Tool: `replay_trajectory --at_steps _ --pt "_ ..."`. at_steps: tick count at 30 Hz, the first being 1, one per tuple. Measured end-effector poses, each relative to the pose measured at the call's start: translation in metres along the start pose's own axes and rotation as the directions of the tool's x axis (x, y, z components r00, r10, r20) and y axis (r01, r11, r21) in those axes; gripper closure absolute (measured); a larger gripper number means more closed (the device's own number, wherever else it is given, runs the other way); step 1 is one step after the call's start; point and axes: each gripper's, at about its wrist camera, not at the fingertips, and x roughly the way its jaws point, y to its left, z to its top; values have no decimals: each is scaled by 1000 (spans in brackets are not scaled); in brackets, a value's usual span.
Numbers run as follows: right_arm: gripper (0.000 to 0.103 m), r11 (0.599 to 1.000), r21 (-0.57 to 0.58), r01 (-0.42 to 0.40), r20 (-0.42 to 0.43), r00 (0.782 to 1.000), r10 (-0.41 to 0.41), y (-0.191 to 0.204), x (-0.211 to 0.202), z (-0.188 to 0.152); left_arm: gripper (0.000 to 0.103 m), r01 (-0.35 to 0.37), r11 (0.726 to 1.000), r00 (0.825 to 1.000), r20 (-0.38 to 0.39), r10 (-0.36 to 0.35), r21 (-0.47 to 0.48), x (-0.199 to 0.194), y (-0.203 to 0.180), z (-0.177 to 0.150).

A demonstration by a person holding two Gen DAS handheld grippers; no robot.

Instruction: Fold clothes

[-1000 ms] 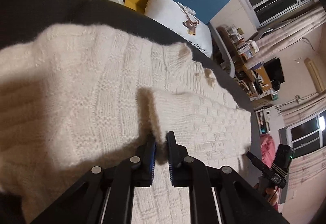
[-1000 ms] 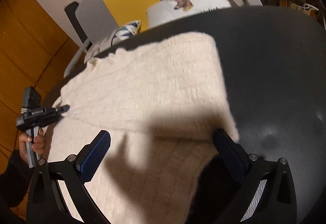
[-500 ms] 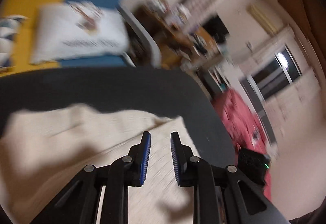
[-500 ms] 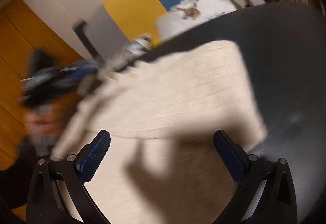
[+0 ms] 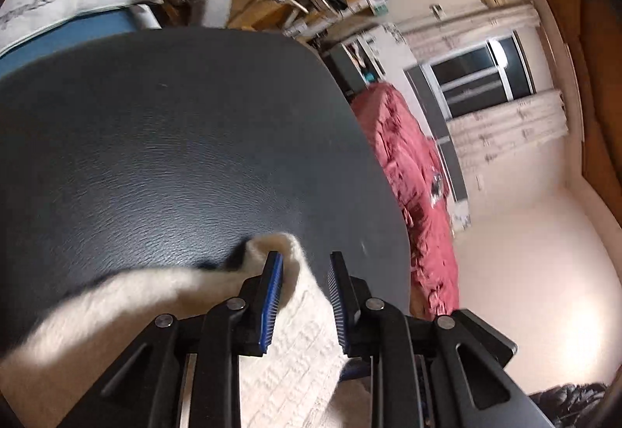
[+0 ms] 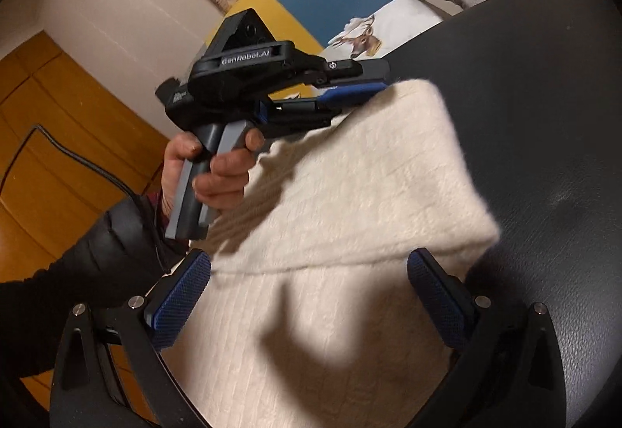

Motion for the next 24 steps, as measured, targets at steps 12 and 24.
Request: replay_trajectory --at_steps 12,24 --pt "0 998 -46 39 22 999 -38 7 -1 -7 81 -135 958 965 -185 185 251 10 -34 13" --pt "0 1000 12 -12 -11 1000 12 4 -9 -19 99 -59 929 979 -162 126 366 36 -54 7"
